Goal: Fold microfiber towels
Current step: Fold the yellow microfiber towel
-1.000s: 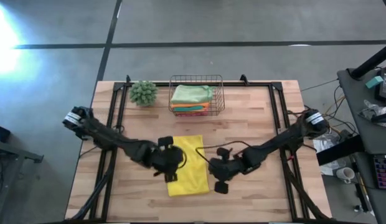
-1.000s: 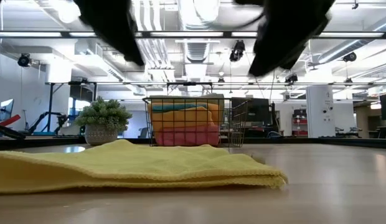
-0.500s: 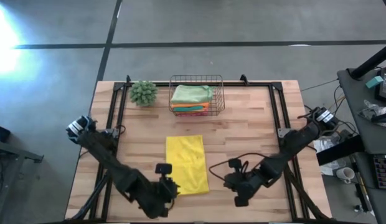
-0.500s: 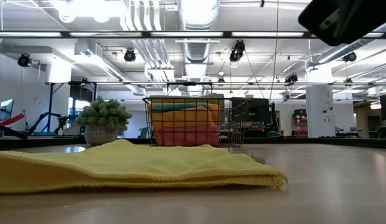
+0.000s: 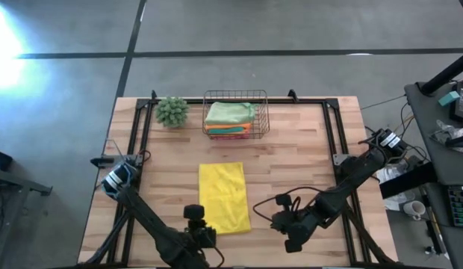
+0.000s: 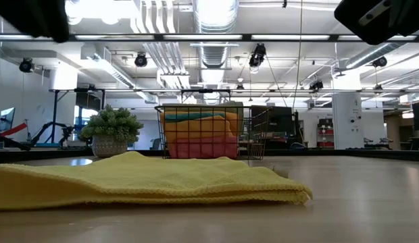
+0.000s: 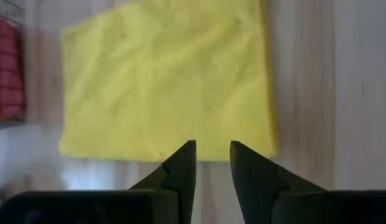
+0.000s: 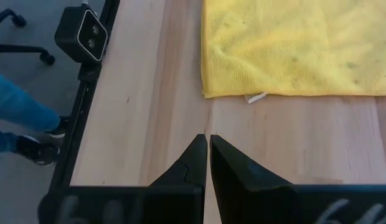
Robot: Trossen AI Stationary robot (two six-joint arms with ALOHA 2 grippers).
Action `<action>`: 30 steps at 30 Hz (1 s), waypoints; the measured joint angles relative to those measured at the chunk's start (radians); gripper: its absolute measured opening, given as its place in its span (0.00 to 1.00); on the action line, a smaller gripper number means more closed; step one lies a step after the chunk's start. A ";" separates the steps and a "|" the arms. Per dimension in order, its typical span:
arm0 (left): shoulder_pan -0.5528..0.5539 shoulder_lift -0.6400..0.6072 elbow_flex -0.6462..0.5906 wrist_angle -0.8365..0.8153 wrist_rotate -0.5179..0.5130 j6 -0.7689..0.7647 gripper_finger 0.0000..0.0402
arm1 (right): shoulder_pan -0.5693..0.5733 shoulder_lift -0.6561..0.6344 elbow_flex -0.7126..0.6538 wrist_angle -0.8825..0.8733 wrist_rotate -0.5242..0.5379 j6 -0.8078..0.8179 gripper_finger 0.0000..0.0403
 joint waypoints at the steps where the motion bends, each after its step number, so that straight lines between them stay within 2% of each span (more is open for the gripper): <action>1: 0.000 0.005 0.000 0.000 0.018 0.000 0.21 | 0.000 0.000 0.000 0.000 0.000 0.000 0.03; 4: 0.005 0.011 -0.003 0.012 0.086 -0.005 0.21 | 0.000 0.000 0.000 0.002 -0.010 -0.002 0.03; 8: 0.015 0.011 -0.004 0.011 0.099 -0.110 0.22 | -0.001 0.000 0.000 0.002 -0.010 0.001 0.06; 17: 0.030 0.025 -0.005 0.060 0.187 -0.155 0.40 | -0.003 0.000 0.000 0.061 -0.009 -0.017 0.30; 23: -0.007 0.076 -0.005 0.186 0.142 -0.112 0.46 | -0.003 0.050 -0.001 0.217 0.003 -0.242 0.41; 30: -0.029 0.117 -0.006 0.162 0.045 -0.145 0.45 | -0.013 0.177 0.018 0.311 0.076 -0.387 0.42</action>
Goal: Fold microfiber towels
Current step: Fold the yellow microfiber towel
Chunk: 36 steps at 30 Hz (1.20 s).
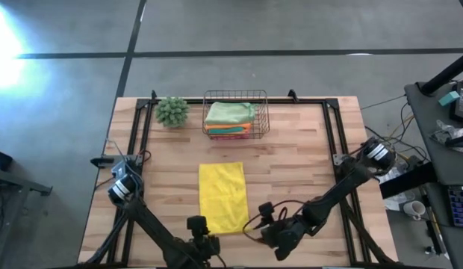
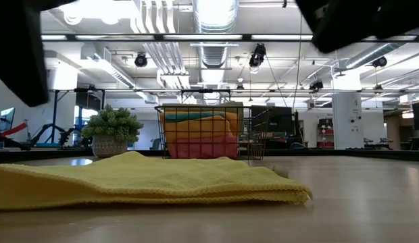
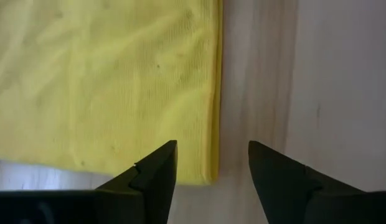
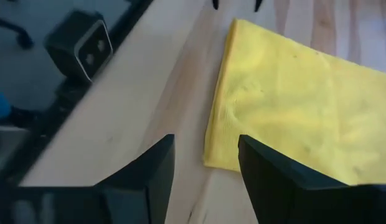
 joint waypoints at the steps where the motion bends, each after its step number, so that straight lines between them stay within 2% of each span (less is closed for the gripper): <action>1: -0.002 0.005 -0.001 0.004 -0.010 0.000 0.45 | -0.002 0.020 0.008 0.004 0.000 -0.018 0.42; 11: -0.003 0.068 -0.013 0.039 -0.010 0.038 0.45 | -0.054 0.176 0.102 0.003 -0.001 -0.004 0.42; 15: 0.002 0.072 -0.052 0.031 0.000 -0.008 0.45 | -0.076 0.223 0.119 -0.002 -0.055 0.002 0.42; 22: 0.005 0.066 -0.097 0.045 -0.010 -0.044 0.45 | -0.109 0.260 0.131 0.004 -0.073 0.021 0.42; 32: 0.032 0.063 -0.144 0.067 -0.008 -0.041 0.45 | -0.172 0.288 0.131 -0.003 -0.158 0.058 0.42; 36: 0.042 0.064 -0.145 0.076 -0.004 -0.037 0.42 | -0.190 0.288 0.132 -0.027 -0.168 0.068 0.38</action>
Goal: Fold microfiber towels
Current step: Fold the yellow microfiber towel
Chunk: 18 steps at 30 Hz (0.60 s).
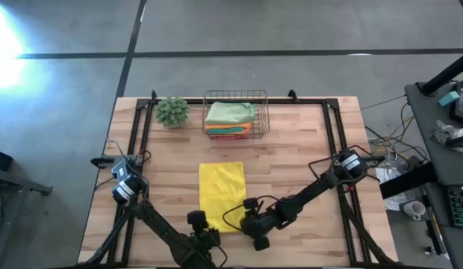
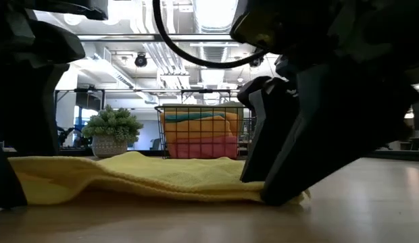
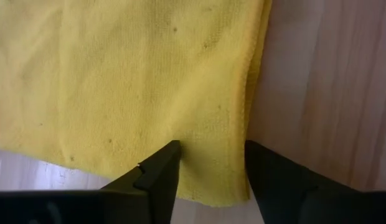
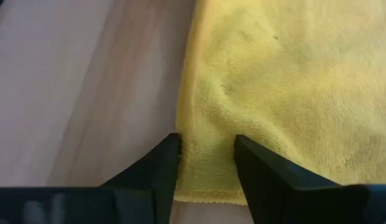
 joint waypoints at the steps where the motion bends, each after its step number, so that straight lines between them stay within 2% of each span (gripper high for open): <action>1: 0.001 0.001 0.000 0.002 -0.001 0.000 0.41 | -0.005 0.000 0.001 -0.006 -0.001 0.014 0.36; 10: 0.007 0.002 -0.002 0.026 -0.017 0.030 0.12 | -0.029 -0.004 -0.001 -0.021 -0.021 0.028 0.05; 13: 0.008 -0.007 -0.003 0.012 -0.014 0.028 0.03 | -0.029 -0.025 -0.003 -0.042 -0.022 0.035 0.03; 18: 0.009 -0.035 0.041 0.022 0.042 0.053 0.01 | -0.006 -0.100 -0.006 -0.129 -0.012 0.107 0.02</action>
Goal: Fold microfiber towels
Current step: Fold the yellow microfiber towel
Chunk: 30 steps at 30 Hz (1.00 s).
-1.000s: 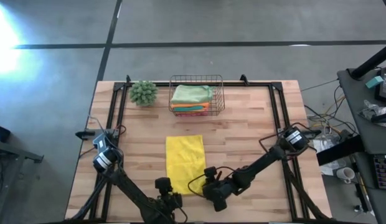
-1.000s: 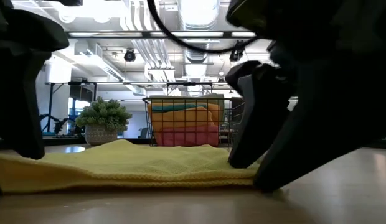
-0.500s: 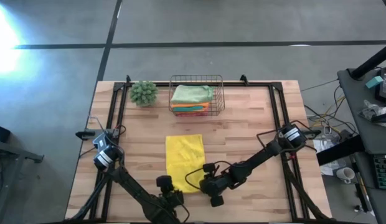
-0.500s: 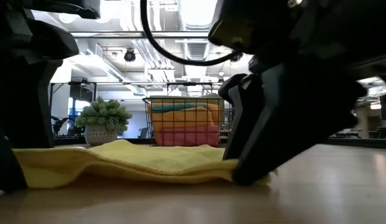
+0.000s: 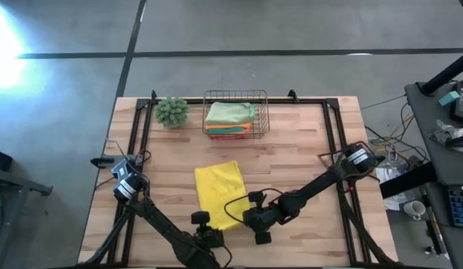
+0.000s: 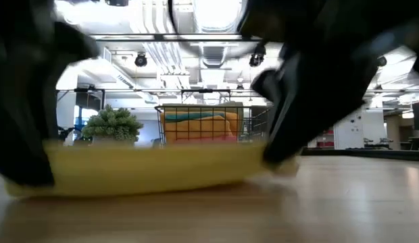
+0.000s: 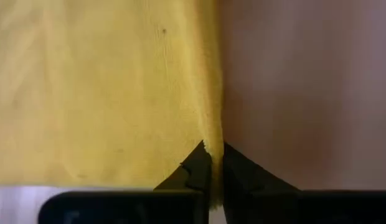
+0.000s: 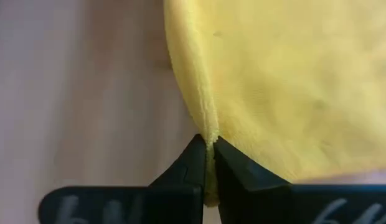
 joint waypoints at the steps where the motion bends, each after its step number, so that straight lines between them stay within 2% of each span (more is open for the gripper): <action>1: 0.000 -0.014 0.015 0.005 0.017 0.020 0.01 | 0.010 -0.019 0.005 -0.024 -0.002 0.029 0.02; 8: -0.003 -0.062 0.146 0.044 0.078 0.009 0.00 | 0.111 -0.057 0.129 -0.186 -0.004 0.178 0.02; 12: -0.004 -0.070 0.212 0.047 0.106 -0.095 0.00 | 0.157 -0.060 0.207 -0.262 0.019 0.288 0.02; 17: -0.006 -0.071 0.218 0.038 0.144 -0.197 0.00 | 0.180 -0.060 0.266 -0.314 0.081 0.356 0.02; 25: 0.040 -0.074 0.195 -0.170 0.073 -0.213 0.00 | 0.115 -0.042 0.234 -0.353 0.184 0.387 0.02; 30: 0.097 -0.075 0.151 -0.189 0.066 -0.212 0.00 | 0.033 0.004 0.217 -0.354 0.233 0.377 0.02</action>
